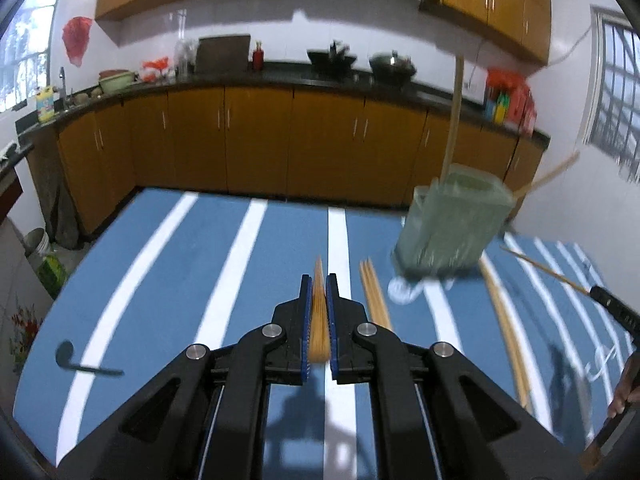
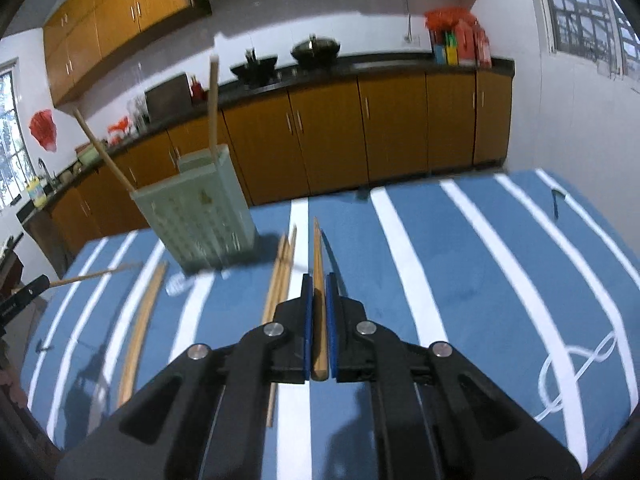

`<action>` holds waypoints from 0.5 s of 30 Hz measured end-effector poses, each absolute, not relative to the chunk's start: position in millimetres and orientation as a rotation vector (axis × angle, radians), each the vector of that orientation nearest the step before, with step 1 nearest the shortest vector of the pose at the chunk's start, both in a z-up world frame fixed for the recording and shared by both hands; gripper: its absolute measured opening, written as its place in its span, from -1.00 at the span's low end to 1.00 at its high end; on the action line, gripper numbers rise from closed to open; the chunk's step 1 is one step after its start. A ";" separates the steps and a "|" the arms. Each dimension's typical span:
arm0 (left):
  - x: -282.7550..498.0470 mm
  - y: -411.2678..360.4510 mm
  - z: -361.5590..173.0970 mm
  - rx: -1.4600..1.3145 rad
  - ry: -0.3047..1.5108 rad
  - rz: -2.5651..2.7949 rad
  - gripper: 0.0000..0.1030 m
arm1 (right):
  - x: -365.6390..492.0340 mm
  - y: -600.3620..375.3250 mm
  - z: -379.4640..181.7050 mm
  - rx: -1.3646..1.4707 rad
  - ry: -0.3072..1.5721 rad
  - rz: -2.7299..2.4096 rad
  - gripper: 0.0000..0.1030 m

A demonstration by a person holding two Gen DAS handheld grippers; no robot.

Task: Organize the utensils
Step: 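Lift the left tool's chopstick upright over the holder while the right tool does likewise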

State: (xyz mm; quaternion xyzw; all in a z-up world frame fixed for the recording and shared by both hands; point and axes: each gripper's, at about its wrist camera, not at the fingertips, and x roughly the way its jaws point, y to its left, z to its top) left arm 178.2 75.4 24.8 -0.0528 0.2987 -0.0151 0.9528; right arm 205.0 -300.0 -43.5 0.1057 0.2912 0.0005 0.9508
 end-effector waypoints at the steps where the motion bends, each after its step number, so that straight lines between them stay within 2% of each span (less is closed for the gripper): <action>1: 179.2 77.9 30.4 -0.117 0.595 -0.031 -0.86 | 204.3 -301.4 -37.7 0.221 0.577 0.001 -0.85; 7: 186.6 85.1 53.1 -0.130 0.551 -0.028 -0.86 | 206.7 -304.9 -19.0 0.225 0.558 0.018 -0.85; 15: 187.4 81.1 55.8 -0.117 0.545 -0.034 -0.86 | 212.3 -303.5 -32.1 0.221 0.627 0.022 -0.85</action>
